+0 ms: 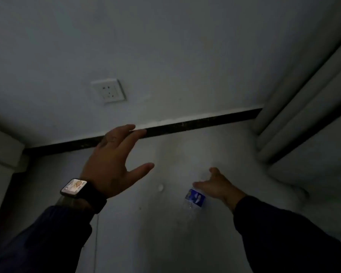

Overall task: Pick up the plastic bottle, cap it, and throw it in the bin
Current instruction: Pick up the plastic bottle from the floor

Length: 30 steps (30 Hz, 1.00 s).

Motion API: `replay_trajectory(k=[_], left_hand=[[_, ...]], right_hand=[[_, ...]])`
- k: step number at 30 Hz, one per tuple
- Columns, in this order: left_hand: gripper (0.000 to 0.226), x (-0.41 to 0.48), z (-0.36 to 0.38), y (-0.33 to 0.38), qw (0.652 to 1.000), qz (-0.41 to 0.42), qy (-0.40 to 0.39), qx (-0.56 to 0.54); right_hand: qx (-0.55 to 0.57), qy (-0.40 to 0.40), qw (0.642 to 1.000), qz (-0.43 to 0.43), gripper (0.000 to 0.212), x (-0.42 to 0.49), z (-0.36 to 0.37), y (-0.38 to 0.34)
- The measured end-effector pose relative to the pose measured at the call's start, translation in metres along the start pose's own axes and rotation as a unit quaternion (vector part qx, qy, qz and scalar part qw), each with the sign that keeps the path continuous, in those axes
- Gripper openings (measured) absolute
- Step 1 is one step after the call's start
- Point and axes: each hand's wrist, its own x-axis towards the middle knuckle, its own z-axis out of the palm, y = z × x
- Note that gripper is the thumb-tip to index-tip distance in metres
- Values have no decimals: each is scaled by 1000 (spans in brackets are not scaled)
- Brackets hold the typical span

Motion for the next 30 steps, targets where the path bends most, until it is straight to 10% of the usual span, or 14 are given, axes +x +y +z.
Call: replay_trajectory(k=[9, 23, 30], left_hand=[[85, -10, 23, -11, 999, 12, -20, 36], [84, -22, 75, -17, 990, -87, -92, -58], [86, -30, 123, 14, 827, -277, -189, -452]], right_hand=[[46, 35, 996, 67, 122, 32, 67, 35], [231, 8, 973, 25, 55, 31, 91, 30], [368, -159, 906, -135, 77, -2, 52, -38]])
